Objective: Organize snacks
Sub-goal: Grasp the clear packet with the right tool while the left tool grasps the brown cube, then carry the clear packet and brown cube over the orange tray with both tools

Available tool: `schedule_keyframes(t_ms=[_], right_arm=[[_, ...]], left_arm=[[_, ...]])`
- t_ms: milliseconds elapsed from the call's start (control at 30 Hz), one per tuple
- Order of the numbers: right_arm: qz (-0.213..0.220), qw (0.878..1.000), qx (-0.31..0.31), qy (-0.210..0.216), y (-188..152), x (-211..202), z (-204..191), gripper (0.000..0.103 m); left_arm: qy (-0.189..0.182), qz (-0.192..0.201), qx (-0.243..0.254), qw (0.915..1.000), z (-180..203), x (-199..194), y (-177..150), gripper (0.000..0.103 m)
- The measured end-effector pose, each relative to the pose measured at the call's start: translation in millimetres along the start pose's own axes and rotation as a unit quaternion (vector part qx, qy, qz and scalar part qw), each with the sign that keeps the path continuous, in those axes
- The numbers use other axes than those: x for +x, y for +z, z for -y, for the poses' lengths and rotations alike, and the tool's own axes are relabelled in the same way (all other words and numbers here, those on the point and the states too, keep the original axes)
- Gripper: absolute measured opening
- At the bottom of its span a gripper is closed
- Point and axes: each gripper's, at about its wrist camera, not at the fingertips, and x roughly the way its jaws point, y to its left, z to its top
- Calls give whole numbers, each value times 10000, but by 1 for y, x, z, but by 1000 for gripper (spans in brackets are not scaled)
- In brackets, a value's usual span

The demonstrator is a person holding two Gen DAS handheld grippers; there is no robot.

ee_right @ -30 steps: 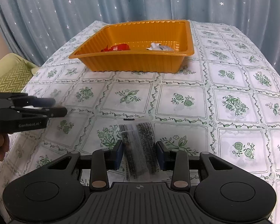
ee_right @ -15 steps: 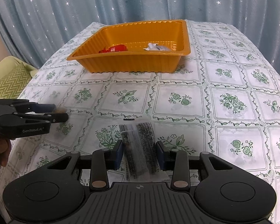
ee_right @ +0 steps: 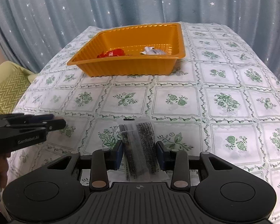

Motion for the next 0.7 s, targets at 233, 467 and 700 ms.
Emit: schedule_keyframes(t_ms=[233,467,700], right_arm=[[108,9999,101,-76,5,-24,-4,38],[230,9995,156,-135,14,-48,-10,38],[365,9991,181,-152,26,-68,-11,38]], left_arm=[[-31,-21,-217,9998,17,-29,6,28],[-127,98,-205,9997,30,-53,21,28],[-177,250,-84,9995,40,-70,43,28]])
